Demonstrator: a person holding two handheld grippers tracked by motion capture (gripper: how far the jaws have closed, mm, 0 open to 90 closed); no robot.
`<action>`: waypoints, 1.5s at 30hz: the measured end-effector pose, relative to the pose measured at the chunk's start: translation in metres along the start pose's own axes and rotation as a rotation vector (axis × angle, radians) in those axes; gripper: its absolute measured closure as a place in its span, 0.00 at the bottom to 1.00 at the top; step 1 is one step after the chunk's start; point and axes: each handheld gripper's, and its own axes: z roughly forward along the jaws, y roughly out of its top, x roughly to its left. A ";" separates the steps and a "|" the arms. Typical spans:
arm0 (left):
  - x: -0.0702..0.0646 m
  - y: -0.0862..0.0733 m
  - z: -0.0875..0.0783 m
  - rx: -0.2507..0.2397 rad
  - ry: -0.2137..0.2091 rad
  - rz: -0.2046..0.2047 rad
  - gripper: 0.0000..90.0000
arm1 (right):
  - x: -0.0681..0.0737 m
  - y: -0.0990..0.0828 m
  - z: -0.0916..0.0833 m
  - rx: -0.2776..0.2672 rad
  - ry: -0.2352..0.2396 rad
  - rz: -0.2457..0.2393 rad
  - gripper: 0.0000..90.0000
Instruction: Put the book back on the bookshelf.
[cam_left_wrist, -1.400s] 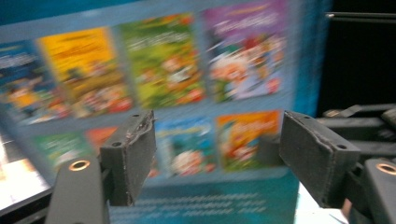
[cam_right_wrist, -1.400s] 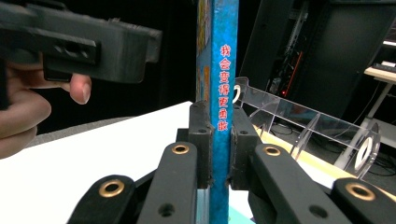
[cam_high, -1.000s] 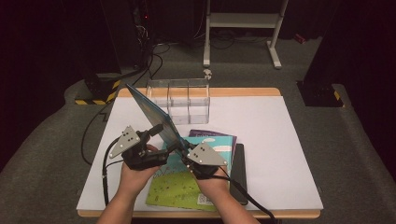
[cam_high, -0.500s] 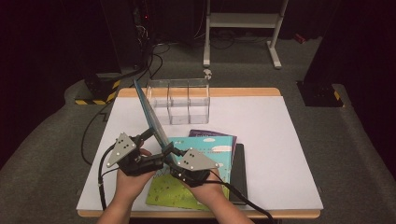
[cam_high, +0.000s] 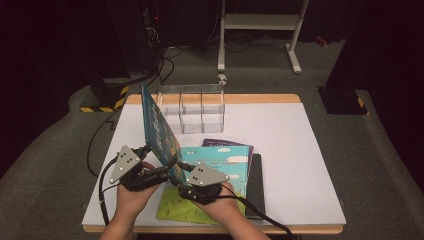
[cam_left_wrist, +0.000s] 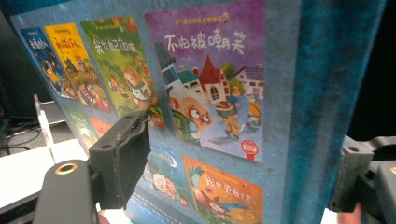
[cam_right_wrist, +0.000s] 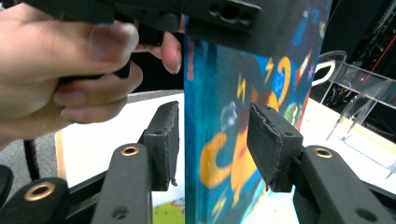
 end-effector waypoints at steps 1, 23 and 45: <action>0.000 0.000 0.000 0.002 0.003 0.011 0.26 | -0.001 -0.001 -0.003 0.001 0.000 0.003 0.57; 0.007 0.002 -0.007 0.018 0.022 0.067 0.44 | -0.089 -0.064 -0.083 -0.017 -0.356 0.192 0.51; 0.017 0.000 -0.020 -0.020 0.092 0.074 0.68 | -0.098 -0.074 -0.088 -0.012 -0.371 0.239 0.51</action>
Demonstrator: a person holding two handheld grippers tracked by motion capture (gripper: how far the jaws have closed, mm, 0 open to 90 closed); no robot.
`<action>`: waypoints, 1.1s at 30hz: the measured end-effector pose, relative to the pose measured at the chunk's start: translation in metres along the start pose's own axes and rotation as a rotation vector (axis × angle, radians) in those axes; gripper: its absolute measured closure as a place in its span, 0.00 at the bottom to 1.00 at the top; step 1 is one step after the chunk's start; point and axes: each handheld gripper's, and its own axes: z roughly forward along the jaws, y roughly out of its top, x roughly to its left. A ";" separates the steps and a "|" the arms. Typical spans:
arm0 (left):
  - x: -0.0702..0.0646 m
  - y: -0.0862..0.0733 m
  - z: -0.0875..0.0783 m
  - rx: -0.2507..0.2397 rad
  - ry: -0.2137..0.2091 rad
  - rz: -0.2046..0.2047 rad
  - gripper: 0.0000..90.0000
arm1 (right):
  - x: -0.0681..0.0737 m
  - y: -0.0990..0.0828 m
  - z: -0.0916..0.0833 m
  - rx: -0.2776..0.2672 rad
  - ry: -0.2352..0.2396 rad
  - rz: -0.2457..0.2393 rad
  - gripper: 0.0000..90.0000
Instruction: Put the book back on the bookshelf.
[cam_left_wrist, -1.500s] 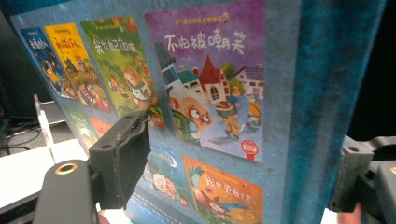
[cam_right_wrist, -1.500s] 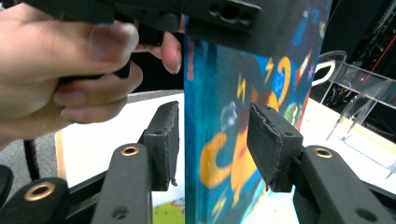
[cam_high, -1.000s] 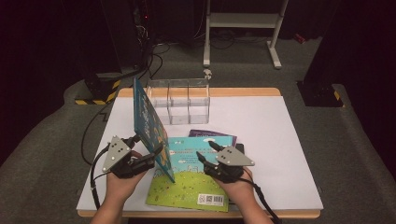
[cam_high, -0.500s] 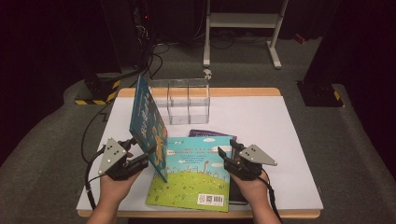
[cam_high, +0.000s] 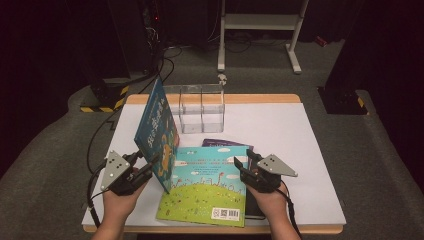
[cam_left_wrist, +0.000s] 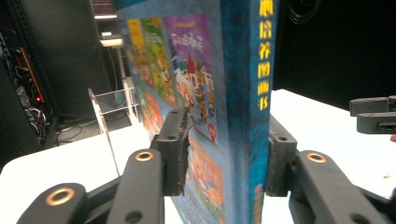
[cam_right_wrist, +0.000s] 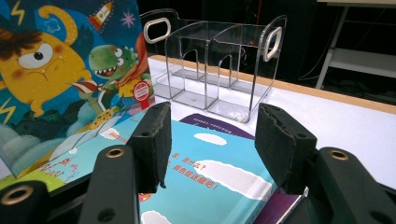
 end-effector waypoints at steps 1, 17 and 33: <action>0.000 0.000 -0.001 -0.005 0.004 -0.002 0.69 | 0.000 0.000 0.000 -0.001 -0.001 0.000 0.51; 0.008 -0.003 -0.002 -0.095 0.075 0.095 0.92 | -0.002 0.000 -0.002 -0.009 -0.001 0.016 0.52; 0.032 0.023 0.001 -0.150 0.076 0.036 0.93 | -0.006 0.000 -0.004 -0.018 -0.015 0.021 0.53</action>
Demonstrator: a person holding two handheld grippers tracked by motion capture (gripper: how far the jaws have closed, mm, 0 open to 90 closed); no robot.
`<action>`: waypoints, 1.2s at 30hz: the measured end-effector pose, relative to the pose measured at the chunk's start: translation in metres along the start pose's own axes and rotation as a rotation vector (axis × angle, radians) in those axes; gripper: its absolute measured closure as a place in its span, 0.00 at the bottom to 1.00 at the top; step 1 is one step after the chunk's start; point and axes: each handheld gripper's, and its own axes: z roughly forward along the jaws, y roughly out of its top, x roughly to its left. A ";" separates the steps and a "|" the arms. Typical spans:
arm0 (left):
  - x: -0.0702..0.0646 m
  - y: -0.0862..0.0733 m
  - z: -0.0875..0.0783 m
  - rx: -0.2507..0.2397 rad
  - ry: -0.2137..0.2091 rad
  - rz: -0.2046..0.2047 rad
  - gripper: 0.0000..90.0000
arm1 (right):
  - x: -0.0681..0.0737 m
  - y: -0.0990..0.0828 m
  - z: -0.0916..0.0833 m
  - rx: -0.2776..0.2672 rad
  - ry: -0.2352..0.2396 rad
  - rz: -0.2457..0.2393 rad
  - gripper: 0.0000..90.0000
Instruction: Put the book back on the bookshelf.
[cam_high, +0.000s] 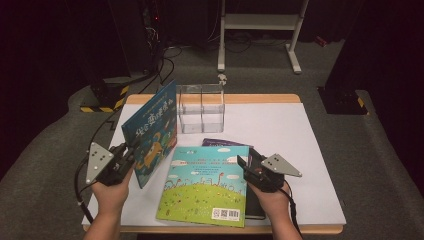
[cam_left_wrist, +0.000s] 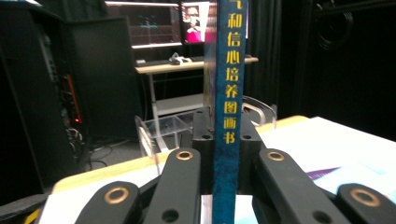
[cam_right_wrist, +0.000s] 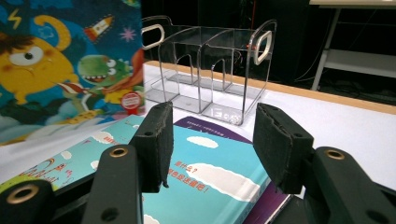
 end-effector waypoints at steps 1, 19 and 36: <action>0.002 0.001 -0.001 -0.006 0.006 -0.001 0.93 | 0.000 0.000 0.000 0.000 0.000 0.000 0.53; 0.023 -0.001 -0.035 0.001 0.022 -0.041 0.92 | 0.002 -0.002 0.003 0.015 0.003 0.002 0.53; 0.032 0.006 -0.039 0.070 -0.010 -0.040 0.85 | 0.002 -0.006 0.006 0.038 0.006 0.010 0.52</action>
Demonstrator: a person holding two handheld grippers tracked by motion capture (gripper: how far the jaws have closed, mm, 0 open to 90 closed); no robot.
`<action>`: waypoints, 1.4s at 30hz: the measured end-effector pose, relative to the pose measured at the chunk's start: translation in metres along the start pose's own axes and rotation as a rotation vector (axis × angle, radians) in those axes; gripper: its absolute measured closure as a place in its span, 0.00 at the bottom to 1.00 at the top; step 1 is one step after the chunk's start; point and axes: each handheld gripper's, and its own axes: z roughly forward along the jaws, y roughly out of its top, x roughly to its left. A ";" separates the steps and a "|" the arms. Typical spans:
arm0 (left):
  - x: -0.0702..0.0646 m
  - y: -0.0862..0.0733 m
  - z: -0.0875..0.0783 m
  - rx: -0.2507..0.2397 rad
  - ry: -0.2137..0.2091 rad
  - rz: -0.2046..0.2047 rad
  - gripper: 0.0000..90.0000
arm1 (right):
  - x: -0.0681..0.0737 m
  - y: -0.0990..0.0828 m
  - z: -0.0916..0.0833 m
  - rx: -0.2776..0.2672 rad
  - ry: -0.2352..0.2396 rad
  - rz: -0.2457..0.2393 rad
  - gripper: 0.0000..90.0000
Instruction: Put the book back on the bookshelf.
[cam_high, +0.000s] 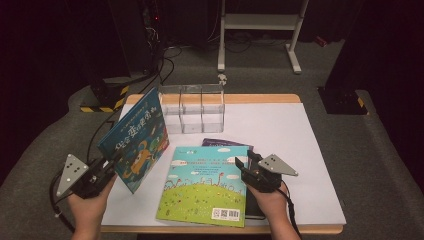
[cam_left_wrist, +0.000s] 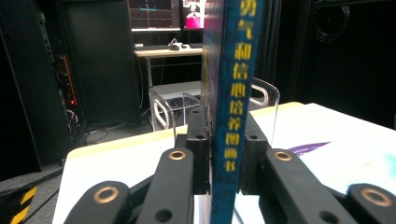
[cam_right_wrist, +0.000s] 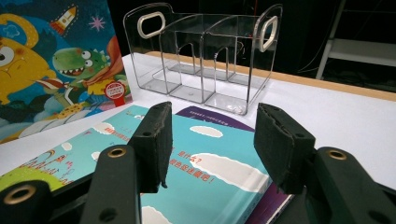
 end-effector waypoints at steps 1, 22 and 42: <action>-0.001 0.001 0.001 0.000 -0.002 0.003 0.83 | 0.000 0.000 0.000 0.001 0.000 0.000 0.52; 0.007 0.022 0.036 0.066 0.016 -0.004 0.74 | -0.001 -0.001 0.000 0.006 0.001 0.004 0.52; 0.006 0.020 0.045 0.045 -0.020 -0.032 0.88 | -0.006 -0.006 -0.001 0.029 -0.011 -0.007 0.50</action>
